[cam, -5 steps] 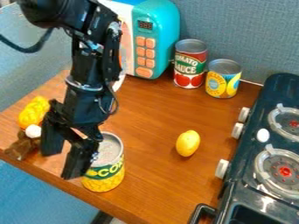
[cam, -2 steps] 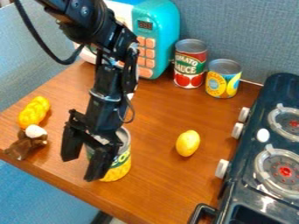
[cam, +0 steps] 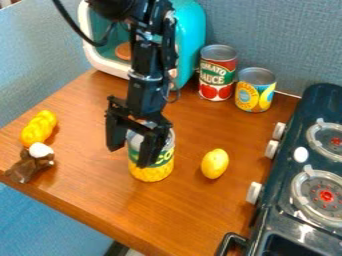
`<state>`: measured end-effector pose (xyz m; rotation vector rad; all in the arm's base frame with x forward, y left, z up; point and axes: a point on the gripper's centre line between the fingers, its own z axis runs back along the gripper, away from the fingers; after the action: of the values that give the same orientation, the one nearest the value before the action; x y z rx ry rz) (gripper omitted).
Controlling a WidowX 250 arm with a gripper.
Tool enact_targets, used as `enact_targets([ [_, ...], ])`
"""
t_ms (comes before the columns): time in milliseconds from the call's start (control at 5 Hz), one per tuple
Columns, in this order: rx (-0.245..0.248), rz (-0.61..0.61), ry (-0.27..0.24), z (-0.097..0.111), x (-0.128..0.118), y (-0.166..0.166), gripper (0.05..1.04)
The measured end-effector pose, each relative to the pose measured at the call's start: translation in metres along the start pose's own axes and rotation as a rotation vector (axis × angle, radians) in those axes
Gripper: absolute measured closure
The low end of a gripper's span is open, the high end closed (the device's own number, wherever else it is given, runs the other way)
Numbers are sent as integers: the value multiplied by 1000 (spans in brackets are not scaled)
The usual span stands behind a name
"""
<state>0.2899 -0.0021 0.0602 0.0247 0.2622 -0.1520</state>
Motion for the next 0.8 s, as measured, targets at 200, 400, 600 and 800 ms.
enact_targets([
  [200, -24, 23, -27, 6, 40, 9, 77],
  [400, -39, 14, -41, 8, 68, 16, 77],
  [600, -47, 16, -44, 11, 79, 22, 77],
  [800, -58, 28, -32, 8, 74, 28, 77],
])
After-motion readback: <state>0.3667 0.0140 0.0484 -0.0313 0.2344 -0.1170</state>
